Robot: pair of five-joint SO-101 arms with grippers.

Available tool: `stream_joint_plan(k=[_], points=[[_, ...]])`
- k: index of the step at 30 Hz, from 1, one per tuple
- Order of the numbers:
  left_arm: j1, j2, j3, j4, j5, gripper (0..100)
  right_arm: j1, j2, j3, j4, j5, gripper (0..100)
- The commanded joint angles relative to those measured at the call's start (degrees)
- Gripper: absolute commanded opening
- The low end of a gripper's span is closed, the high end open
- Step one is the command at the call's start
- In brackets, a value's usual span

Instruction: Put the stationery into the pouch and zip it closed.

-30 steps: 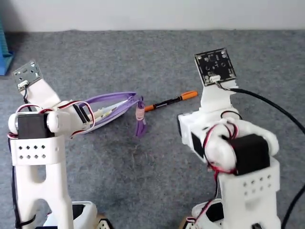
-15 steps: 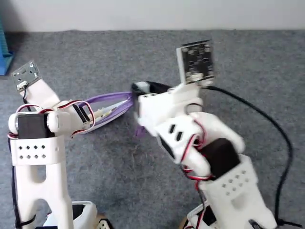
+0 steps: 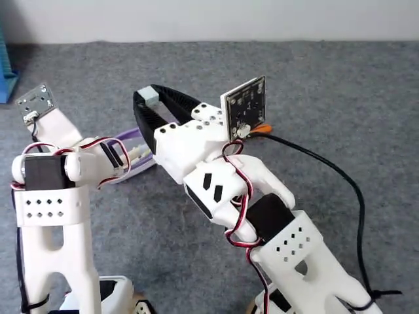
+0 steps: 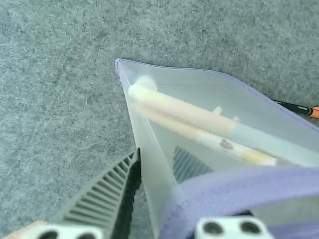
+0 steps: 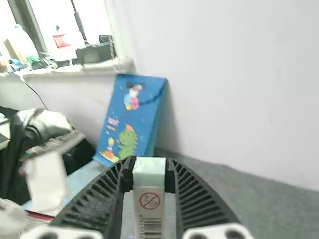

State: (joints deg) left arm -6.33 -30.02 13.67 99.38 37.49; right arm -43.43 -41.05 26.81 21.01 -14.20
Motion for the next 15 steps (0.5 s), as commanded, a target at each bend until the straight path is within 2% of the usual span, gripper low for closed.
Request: stream_joint_plan(k=[1,5,11,15], points=[[0.2,1.6,0.2,1.0,0.6,11,-2.2,-1.1,-4.3,-1.2,0.8,0.8],[0.2,1.8,0.2,1.0,0.6,11,-4.1,1.1,-1.7,0.7,0.7,0.8],[0.2,1.5,0.2,1.0,0.6,11,-4.0,6.5,3.5,-5.8,0.7,0.8],[0.2,1.4,0.2,1.0,0.6,11,-4.3,7.4,3.5,-3.6,0.7,3.2]])
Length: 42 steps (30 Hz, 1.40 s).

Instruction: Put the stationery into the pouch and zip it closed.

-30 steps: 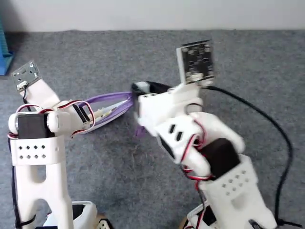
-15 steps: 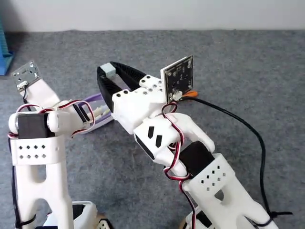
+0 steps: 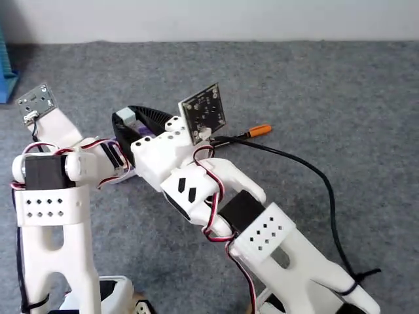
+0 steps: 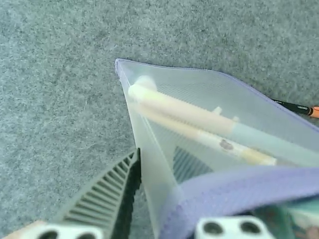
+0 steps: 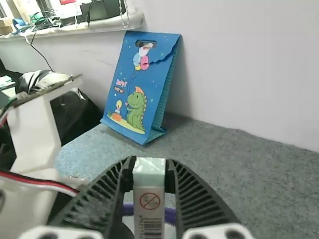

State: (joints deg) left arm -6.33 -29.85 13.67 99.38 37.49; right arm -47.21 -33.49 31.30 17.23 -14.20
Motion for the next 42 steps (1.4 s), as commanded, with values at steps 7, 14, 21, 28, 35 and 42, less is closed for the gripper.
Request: stream_joint_plan(k=[7,14,21,28,35,42], points=[[0.2,1.2,0.2,1.0,0.6,11,-0.2,-5.6,-2.7,9.5,0.4,18.4],[0.2,1.3,0.2,1.0,0.6,11,8.1,-10.2,-6.1,17.4,-3.5,5.6],[0.2,1.2,0.2,1.0,0.6,11,22.6,-9.6,-6.0,27.6,-12.0,0.8],[0.2,1.2,0.2,1.0,0.6,11,33.9,5.0,-6.4,29.8,-14.0,0.9],[0.2,1.6,0.2,1.0,0.6,11,39.0,27.9,-19.7,33.4,-20.5,20.1],[0.2,1.6,0.2,1.0,0.6,11,38.8,51.7,-44.2,43.0,-24.4,25.1]])
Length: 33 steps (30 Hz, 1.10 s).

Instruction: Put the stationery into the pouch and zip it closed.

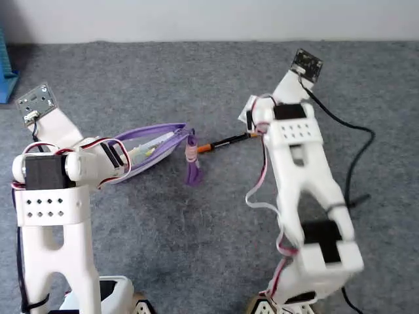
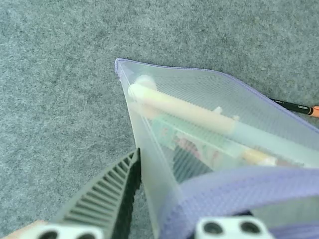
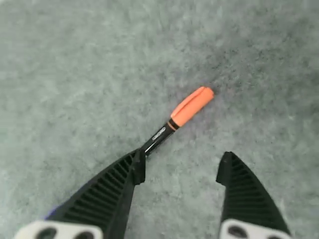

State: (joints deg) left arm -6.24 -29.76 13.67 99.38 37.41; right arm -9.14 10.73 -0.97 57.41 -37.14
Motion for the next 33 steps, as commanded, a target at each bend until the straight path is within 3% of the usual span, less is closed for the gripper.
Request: stream_joint_plan(k=[1,14,20,22,26,29,33], points=[[0.1,1.5,0.2,1.0,0.7,11,0.7,11.1,-15.6,3.7,-1.6,25.1],[0.1,1.5,0.3,1.0,0.7,11,-0.2,50.9,-62.3,15.7,-1.3,25.4],[0.1,1.6,0.3,1.0,0.7,11,0.0,62.2,-73.7,24.1,-0.2,24.9],[0.1,1.6,0.3,1.0,0.7,11,0.2,63.5,-76.4,26.0,0.4,20.0],[0.1,1.6,0.3,1.0,0.7,11,0.2,63.5,-81.8,28.5,3.0,0.8],[0.1,1.6,0.3,1.0,0.7,11,0.0,63.5,-86.2,31.4,5.2,3.9],[0.1,1.5,0.3,1.0,0.7,11,-0.1,63.5,-92.0,36.2,8.1,0.9]])
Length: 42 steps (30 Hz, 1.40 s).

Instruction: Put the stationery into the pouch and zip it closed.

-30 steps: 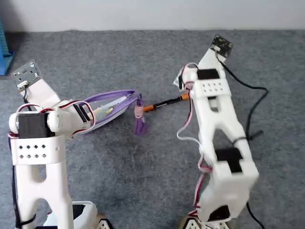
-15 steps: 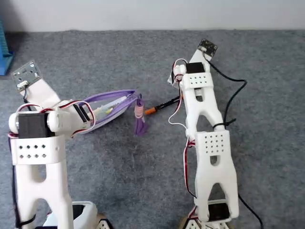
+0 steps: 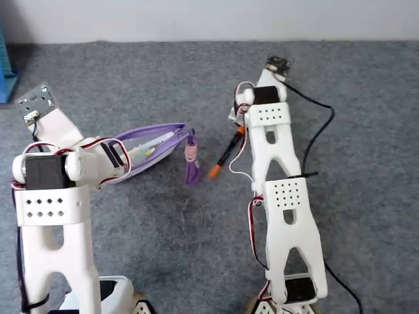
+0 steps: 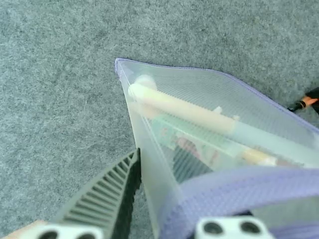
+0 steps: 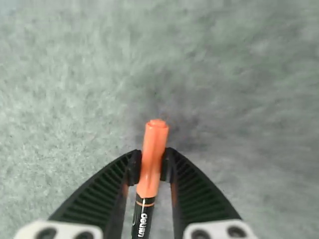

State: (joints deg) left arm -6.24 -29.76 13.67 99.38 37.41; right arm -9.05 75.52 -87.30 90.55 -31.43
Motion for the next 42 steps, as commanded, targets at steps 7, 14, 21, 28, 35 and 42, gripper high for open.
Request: stream_joint_plan(k=[7,14,21,28,35,42], points=[[0.1,1.2,0.3,1.0,0.7,11,0.1,-3.4,-9.0,12.4,5.5,0.8],[0.1,1.1,0.3,1.0,0.7,11,1.1,-11.4,-9.0,12.5,8.0,0.8],[-0.1,1.1,0.3,1.0,0.7,11,-1.9,-26.7,0.4,12.6,11.4,0.7],[-0.4,1.1,0.3,1.0,0.7,11,-8.2,-53.6,26.6,12.4,11.3,0.7],[-0.4,1.1,0.3,1.0,0.7,11,-14.3,-77.6,36.7,12.1,11.3,0.7],[-0.4,1.1,0.3,1.0,0.7,11,-24.3,-90.0,36.7,4.6,11.1,0.7]])
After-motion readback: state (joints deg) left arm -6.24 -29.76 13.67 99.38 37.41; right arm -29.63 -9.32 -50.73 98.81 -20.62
